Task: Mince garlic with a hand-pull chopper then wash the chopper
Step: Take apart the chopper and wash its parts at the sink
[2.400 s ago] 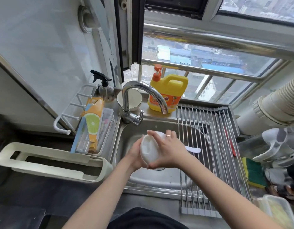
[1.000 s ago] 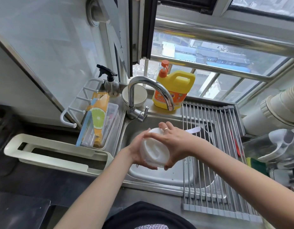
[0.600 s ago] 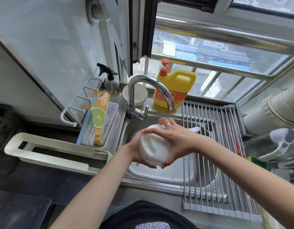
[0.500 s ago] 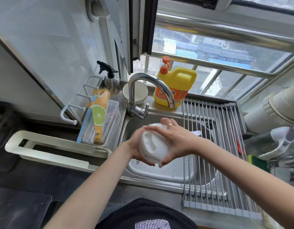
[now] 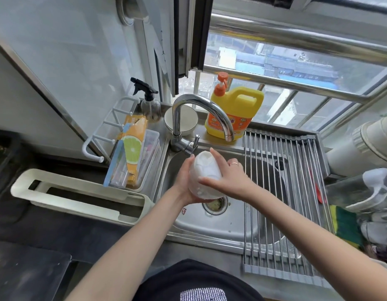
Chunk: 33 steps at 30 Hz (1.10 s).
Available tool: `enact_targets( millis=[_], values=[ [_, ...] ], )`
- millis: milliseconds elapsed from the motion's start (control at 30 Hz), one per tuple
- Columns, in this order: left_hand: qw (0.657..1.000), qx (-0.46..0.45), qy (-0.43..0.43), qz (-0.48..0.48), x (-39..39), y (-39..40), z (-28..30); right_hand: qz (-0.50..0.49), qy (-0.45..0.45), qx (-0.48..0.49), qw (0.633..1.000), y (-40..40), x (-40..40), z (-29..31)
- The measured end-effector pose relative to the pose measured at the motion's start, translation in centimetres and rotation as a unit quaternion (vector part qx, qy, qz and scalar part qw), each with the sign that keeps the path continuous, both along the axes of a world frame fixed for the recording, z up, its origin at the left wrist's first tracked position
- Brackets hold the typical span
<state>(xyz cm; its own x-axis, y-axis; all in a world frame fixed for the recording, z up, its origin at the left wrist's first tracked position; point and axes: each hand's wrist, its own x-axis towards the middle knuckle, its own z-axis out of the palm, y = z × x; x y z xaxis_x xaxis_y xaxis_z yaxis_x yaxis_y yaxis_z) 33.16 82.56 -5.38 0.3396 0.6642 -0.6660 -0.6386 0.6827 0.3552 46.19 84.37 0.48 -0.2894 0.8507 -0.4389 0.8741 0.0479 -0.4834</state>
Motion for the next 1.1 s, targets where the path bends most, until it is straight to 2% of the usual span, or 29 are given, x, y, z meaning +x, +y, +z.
enact_targets(
  millis=[67, 133, 233, 300, 367, 467, 567, 700, 767, 833, 967, 1033, 1100],
  values=[
    [0.999, -0.009, -0.023, 0.02, 0.6, -0.4, 0.1, 0.006, -0.024, 0.02, 0.999, -0.3, -0.2, -0.1],
    [0.996, 0.004, -0.046, 0.071, 1.3, -0.5, -0.2, -0.03, -0.042, 0.056, 0.997, -0.5, -0.8, -0.2],
    [0.995, 0.038, -0.02, 0.095, 1.6, -0.6, -1.2, -0.079, -0.014, -0.02, 0.997, -0.1, -1.0, -0.2],
    [0.995, 0.036, 0.002, 0.092, 1.6, -0.7, -1.7, -0.076, 0.002, -0.067, 0.995, 0.4, -0.8, 0.1],
    [0.996, 0.029, 0.013, 0.085, 1.5, -0.9, -2.1, -0.024, -0.002, -0.069, 0.997, 0.7, -0.4, 0.4],
    [0.995, 0.017, -0.035, 0.088, 1.1, -1.2, -1.9, 0.119, -0.012, -0.007, 0.993, 0.8, 0.8, 0.4],
    [0.999, 0.027, -0.024, 0.019, 0.1, -1.4, -2.2, 0.203, -0.003, 0.036, 0.978, 0.5, 1.9, -0.3],
    [0.996, 0.021, 0.008, -0.088, -1.3, -1.4, -2.7, 0.131, 0.083, -0.017, 0.988, 0.0, 2.9, -1.1],
    [0.994, 0.014, 0.03, -0.103, -1.5, -1.5, -2.6, 0.154, 0.07, -0.029, 0.985, 0.1, 3.7, -1.0],
    [0.994, -0.007, 0.032, -0.1, -1.1, -1.9, -2.2, 0.205, 0.011, -0.007, 0.979, -0.1, 4.0, -0.7],
    [0.998, 0.028, 0.027, -0.05, -0.7, -1.8, -2.9, 0.19, -0.032, 0.056, 0.98, -1.6, 3.3, -1.3],
    [0.998, 0.043, 0.028, -0.041, -0.9, -1.8, -3.3, 0.173, -0.023, 0.067, 0.982, -2.6, 3.1, -2.2],
    [0.999, 0.02, 0.026, -0.034, -1.0, -1.8, -2.9, 0.121, 0.01, 0.056, 0.991, -3.2, 2.7, -2.5]
  ],
)
